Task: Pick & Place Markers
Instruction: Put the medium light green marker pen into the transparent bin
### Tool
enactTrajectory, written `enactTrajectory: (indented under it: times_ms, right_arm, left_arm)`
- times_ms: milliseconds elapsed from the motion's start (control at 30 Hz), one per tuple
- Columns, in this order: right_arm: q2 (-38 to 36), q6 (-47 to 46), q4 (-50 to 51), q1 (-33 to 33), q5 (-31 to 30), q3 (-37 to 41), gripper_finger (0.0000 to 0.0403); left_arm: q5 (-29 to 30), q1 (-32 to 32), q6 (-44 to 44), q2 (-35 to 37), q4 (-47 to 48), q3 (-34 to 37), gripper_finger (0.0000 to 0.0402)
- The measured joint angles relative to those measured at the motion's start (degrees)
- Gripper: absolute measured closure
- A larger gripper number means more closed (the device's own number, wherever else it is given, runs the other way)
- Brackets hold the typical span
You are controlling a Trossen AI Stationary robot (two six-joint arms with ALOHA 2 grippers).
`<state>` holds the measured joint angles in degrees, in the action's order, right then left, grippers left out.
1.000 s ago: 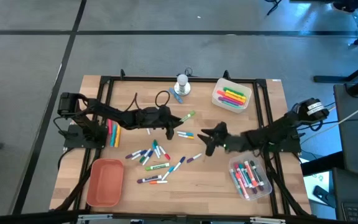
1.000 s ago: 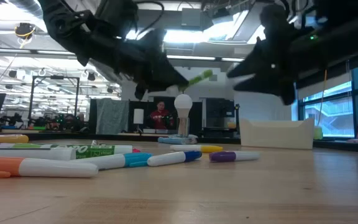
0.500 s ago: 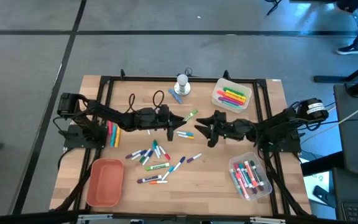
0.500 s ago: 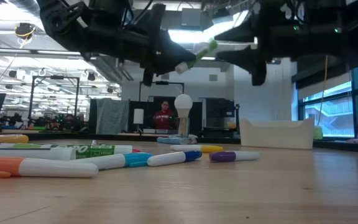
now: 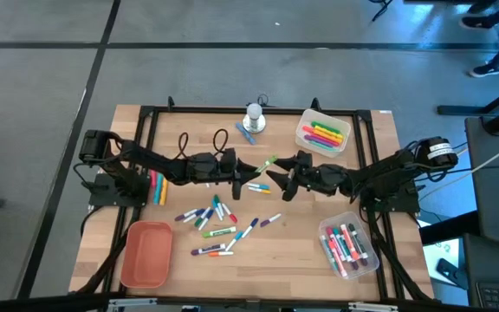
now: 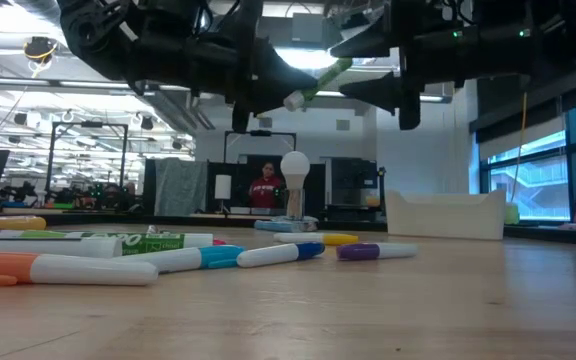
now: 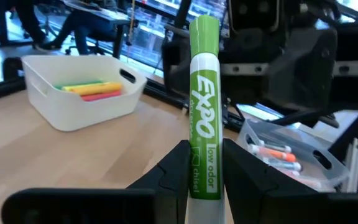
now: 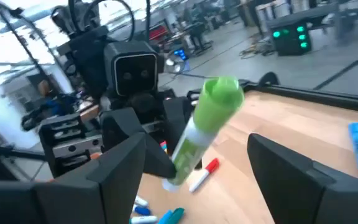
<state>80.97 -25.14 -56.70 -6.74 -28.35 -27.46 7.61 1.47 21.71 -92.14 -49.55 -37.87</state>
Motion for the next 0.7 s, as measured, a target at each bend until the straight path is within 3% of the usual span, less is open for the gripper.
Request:
enactTrajectory:
  times_ms: [233, 400, 567, 700]
  right_arm:
    - [0.00, 1.61, -0.75, 0.00, 1.16, 0.00, 0.0128]
    - [0.11, 3.48, -2.82, 0.00, 6.77, 0.00, 0.0159]
    - [0.32, 7.89, -4.26, -0.02, 16.08, -2.11, 0.0199]
    - [0.31, 9.13, -1.88, -0.02, 18.79, -4.45, 0.0227]
  left_arm:
    - [-1.04, -0.04, 0.00, 0.00, -2.35, 0.00, 0.0327]
    - [-8.33, -0.39, -1.64, 0.01, -5.90, 0.00, 0.0326]
    - [-8.83, -1.77, -4.27, 0.00, -6.16, -0.55, 0.0328]
    - [-8.93, -2.26, -4.95, 0.00, -6.09, -0.55, 0.0325]
